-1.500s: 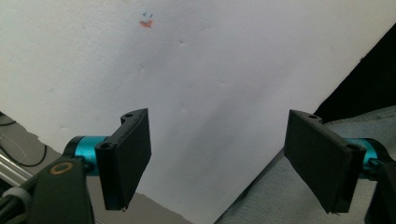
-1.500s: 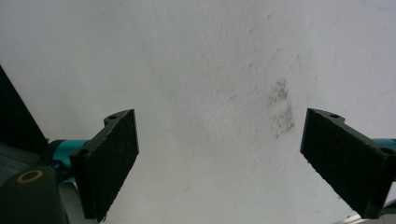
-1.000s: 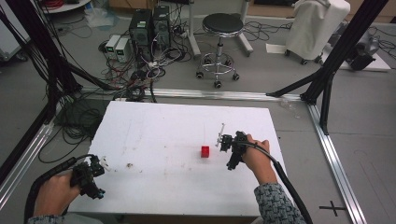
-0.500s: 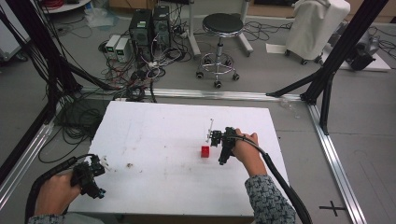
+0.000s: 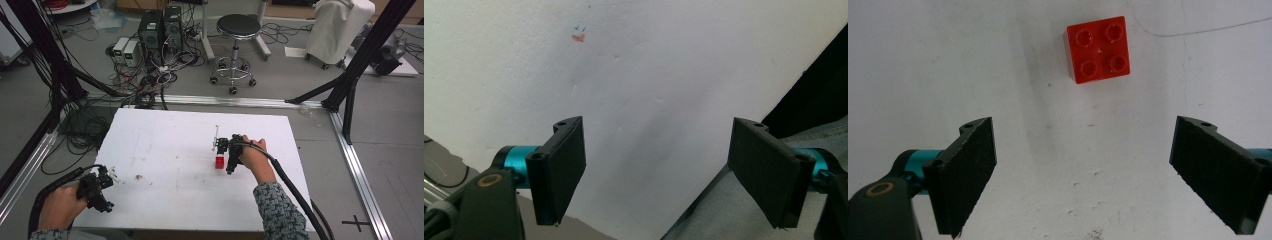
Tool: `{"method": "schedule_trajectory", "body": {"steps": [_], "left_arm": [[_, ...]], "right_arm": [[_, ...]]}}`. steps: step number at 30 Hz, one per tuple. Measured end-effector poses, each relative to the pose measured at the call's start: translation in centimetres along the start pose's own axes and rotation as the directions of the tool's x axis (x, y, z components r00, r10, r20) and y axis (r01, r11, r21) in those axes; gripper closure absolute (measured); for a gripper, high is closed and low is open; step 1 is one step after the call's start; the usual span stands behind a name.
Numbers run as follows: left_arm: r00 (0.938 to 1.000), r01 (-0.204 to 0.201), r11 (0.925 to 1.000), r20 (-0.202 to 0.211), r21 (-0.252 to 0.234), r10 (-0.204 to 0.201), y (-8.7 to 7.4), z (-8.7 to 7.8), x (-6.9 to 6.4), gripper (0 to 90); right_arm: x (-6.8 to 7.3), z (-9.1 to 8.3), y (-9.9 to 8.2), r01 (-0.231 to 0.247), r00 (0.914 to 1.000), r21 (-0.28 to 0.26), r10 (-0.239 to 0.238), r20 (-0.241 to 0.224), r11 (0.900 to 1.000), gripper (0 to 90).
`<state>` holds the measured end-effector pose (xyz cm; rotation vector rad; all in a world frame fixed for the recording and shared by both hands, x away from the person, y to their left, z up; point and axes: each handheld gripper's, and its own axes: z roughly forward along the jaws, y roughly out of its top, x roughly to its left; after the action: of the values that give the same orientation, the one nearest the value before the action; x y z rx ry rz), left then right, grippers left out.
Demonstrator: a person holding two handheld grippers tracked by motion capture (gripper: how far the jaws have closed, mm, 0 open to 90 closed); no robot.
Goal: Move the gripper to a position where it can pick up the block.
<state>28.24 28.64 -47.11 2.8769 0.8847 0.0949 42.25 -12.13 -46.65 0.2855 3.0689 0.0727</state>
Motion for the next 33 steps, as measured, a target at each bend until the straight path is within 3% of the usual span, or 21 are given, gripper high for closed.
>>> {"method": "schedule_trajectory", "body": {"steps": [17,21,33], "left_arm": [[1.0000,-0.004,1.0000,-0.004,-0.008,0.004,0.1,-0.2,-0.2,23.3],[1.0000,-0.006,1.0000,-0.007,-0.004,0.006,0.1,-0.3,-0.2,23.3],[1.0000,-0.004,1.0000,-0.006,-0.009,0.004,-0.1,-0.5,0.0,23.4]], "right_arm": [[-0.3,1.1,2.1,0.042,0.9989,0.015,-0.041,-0.023,0.9990,10.7],[-0.5,1.7,2.6,0.067,0.9974,0.020,-0.067,-0.026,0.9975,10.7],[-1.5,3.5,3.3,0.081,0.9946,0.009,-0.080,-0.066,0.9967,10.7]]}}
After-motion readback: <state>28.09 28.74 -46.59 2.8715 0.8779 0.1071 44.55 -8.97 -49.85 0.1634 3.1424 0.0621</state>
